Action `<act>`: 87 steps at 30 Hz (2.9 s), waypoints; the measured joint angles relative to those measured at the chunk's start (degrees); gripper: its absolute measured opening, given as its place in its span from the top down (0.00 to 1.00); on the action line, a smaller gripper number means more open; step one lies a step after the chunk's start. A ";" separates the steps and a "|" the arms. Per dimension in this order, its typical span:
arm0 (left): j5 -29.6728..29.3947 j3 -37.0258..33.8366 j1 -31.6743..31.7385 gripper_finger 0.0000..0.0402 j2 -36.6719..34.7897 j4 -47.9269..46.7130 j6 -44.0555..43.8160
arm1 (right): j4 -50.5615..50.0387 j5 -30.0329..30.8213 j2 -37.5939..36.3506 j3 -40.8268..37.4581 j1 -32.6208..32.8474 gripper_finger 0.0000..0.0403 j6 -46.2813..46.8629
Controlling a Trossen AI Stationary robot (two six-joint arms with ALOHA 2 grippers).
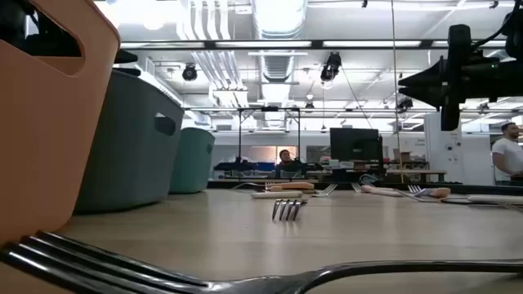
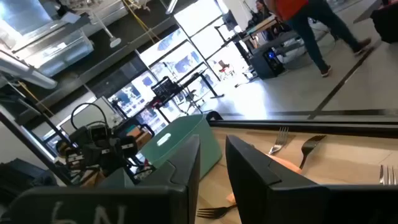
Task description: Sort silverware by color (type)
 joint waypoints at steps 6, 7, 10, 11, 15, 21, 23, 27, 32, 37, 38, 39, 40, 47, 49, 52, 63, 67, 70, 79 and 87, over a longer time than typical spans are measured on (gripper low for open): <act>0.00 -0.02 0.00 0.72 0.00 0.00 0.00 | 0.00 0.00 0.00 0.00 -0.01 0.83 -0.01; 0.02 -0.02 -0.02 0.72 0.02 0.00 -0.02 | 0.01 0.00 0.01 0.00 0.01 0.83 -0.01; 0.00 -0.01 0.00 0.72 0.01 0.00 -0.01 | 0.01 0.00 -0.01 0.00 -0.01 0.83 -0.01; 0.00 -0.01 -0.02 0.72 0.01 0.00 0.00 | 0.01 0.00 0.01 0.00 0.01 0.83 -0.01; 0.00 -0.01 -0.01 0.72 0.00 0.00 -0.01 | -0.01 0.00 0.01 0.01 0.00 0.83 0.00; 0.01 -0.01 0.00 0.72 0.01 0.00 -0.01 | -0.01 0.00 0.01 0.01 0.01 0.83 -0.01; 0.00 0.00 0.00 0.72 0.00 0.00 0.00 | 0.01 0.00 0.01 0.02 -0.01 0.83 -0.01; 0.02 0.00 -0.01 0.72 0.02 0.00 -0.01 | 0.01 0.00 0.00 0.01 -0.01 0.83 0.00; 0.02 0.00 -0.02 0.72 0.01 0.00 0.00 | 0.01 0.00 0.00 0.00 0.00 0.83 -0.01; 0.00 0.00 -0.02 0.72 0.00 0.00 -0.02 | 0.00 0.00 -0.01 0.00 0.00 0.83 -0.01; 0.02 0.00 0.00 0.72 0.00 0.00 -0.02 | 0.01 0.00 0.01 0.02 0.00 0.83 -0.01; 0.00 0.00 -0.01 0.72 0.00 0.00 -0.01 | -0.01 0.00 0.00 0.00 -0.01 0.83 -0.01; 0.01 0.00 -0.02 0.72 0.01 0.00 0.00 | 0.01 0.00 -0.01 0.02 0.01 0.83 -0.01; 0.01 0.00 -0.01 0.72 0.01 0.00 -0.01 | 0.01 0.00 0.01 0.00 0.01 0.83 -0.01; 0.01 -0.01 0.00 0.72 0.02 0.00 -0.01 | 0.01 0.00 0.00 0.01 0.01 0.83 0.00; 0.00 0.00 -0.01 0.72 0.00 0.02 0.00 | -0.01 0.00 -0.01 0.00 -0.01 0.83 0.01; 0.00 0.00 0.00 0.72 0.01 0.00 0.00 | 0.52 0.35 0.00 0.02 0.01 0.83 -0.02; 0.01 0.00 -0.01 0.72 0.00 0.00 -0.01 | 0.26 0.32 0.01 0.02 -0.01 0.83 -0.07; 0.00 0.00 0.00 0.72 0.00 0.00 0.00 | 0.45 0.28 0.01 0.01 -0.01 0.83 1.73; 0.00 0.00 -0.01 0.72 0.01 0.00 -0.01 | 0.76 1.28 0.01 0.00 -0.01 0.83 6.15; 0.00 -0.01 0.00 0.72 0.02 0.00 -0.02 | -12.53 7.55 6.34 8.59 -0.01 0.83 8.30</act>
